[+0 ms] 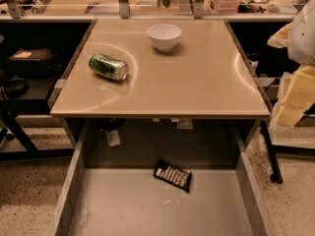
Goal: Pick rxbar chocolate from top drawer and place on counter
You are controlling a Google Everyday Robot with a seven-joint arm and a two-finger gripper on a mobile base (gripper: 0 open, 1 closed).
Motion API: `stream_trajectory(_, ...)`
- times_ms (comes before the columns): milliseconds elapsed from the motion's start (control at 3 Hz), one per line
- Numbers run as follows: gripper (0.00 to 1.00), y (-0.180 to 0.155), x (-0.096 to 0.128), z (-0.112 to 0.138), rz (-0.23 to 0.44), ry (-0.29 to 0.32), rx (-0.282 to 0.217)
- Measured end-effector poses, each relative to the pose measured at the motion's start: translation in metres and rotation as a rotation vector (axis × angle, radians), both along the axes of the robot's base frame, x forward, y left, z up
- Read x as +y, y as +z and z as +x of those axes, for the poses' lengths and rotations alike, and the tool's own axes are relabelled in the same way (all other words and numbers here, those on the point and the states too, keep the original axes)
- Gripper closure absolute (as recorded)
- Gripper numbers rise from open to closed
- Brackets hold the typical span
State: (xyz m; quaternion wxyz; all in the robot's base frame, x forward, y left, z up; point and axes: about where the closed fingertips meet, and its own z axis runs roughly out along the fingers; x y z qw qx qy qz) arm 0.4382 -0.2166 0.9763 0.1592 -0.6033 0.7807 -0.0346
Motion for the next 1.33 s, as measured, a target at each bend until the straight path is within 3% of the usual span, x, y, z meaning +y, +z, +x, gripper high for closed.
stream_trajectory(667, 0.0, -0.012, 0.002, -0.002, 0.014, 0.012, 0.005)
stream_trajectory(1000, 0.0, -0.05, 0.006, -0.013, 0.072, 0.032, 0.027)
stream_trajectory(1333, 0.0, -0.132, 0.006, -0.048, 0.159, 0.043, 0.054)
